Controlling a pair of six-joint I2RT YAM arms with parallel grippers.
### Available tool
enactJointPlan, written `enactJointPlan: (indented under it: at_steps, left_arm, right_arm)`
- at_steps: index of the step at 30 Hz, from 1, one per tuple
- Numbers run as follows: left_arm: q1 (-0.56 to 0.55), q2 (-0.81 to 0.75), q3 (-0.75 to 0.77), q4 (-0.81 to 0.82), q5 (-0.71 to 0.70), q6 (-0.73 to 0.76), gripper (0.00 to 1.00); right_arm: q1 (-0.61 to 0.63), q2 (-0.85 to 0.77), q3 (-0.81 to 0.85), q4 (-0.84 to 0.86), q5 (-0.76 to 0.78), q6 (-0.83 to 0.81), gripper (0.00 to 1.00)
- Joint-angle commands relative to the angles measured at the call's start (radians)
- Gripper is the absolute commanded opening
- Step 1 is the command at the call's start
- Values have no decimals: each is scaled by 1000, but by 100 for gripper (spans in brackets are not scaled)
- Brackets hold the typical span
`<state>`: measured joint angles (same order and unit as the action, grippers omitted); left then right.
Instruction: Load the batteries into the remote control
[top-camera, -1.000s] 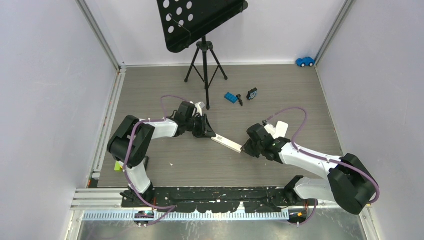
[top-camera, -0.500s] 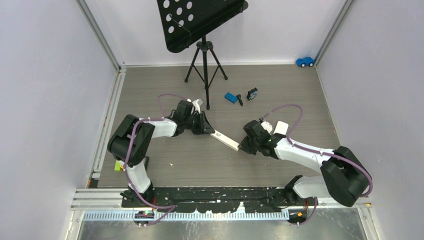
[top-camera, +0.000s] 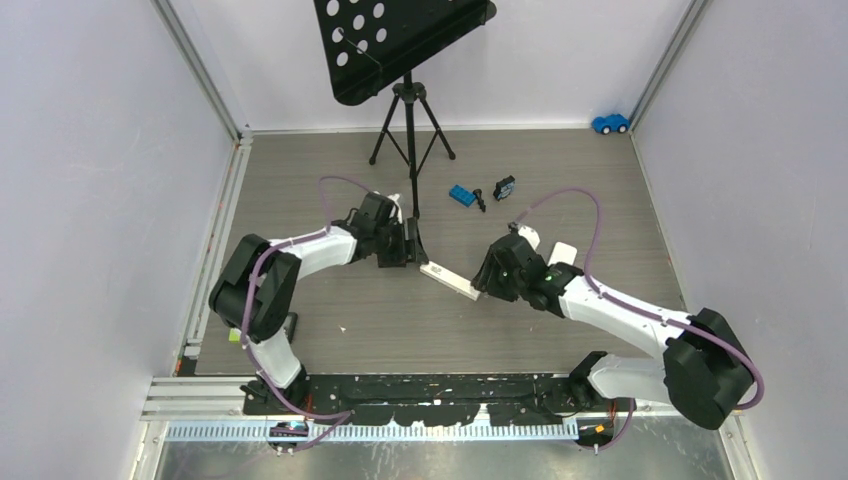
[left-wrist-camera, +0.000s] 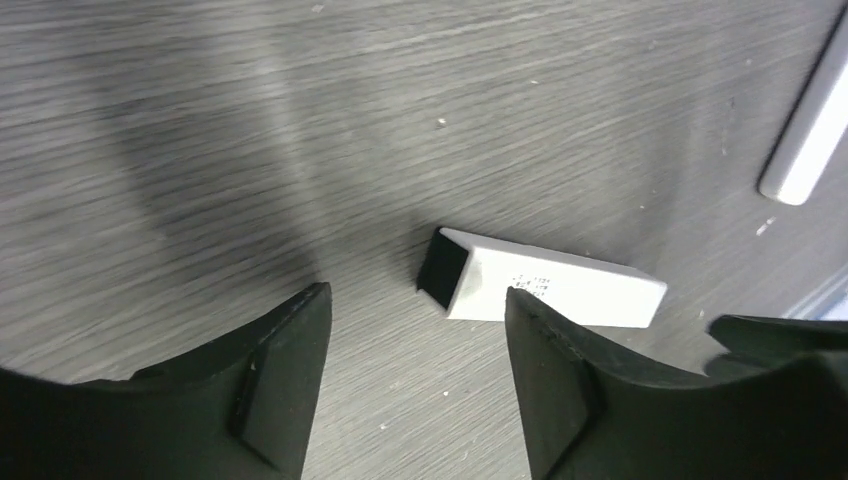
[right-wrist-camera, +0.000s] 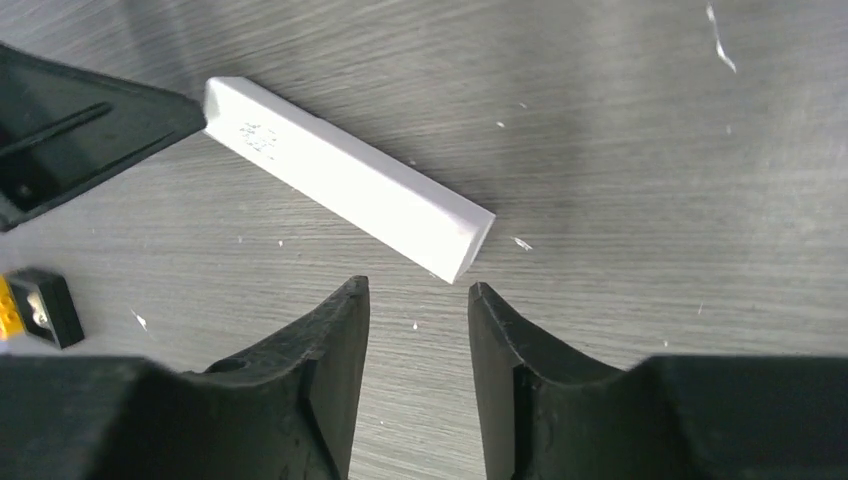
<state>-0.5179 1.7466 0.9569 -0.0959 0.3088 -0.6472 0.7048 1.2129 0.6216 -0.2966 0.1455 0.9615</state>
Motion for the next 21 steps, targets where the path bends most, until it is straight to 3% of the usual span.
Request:
enactJointPlan:
  at_steps: [1,3,4,13,21]
  left_arm:
    - [11,-88,58,-179,-132,46,69]
    - [17,-126,64,-197,-165,47,73]
    - [20,-147,60,-207,-186,46,75]
    - [52,-449,-53,-309,-411,37,90]
    - [71,-640,-96,-393,-433,39,92]
  right_arm:
    - [4,-21,75,-20,-24,-247,51]
    - [5,24,103,-16,-65,-332,73]
    - [8,51,130,-25,-70,-368,78]
    - [86,332,339,-67,-2,-643,82]
    - [100,496,444,-110,82,-729,79]
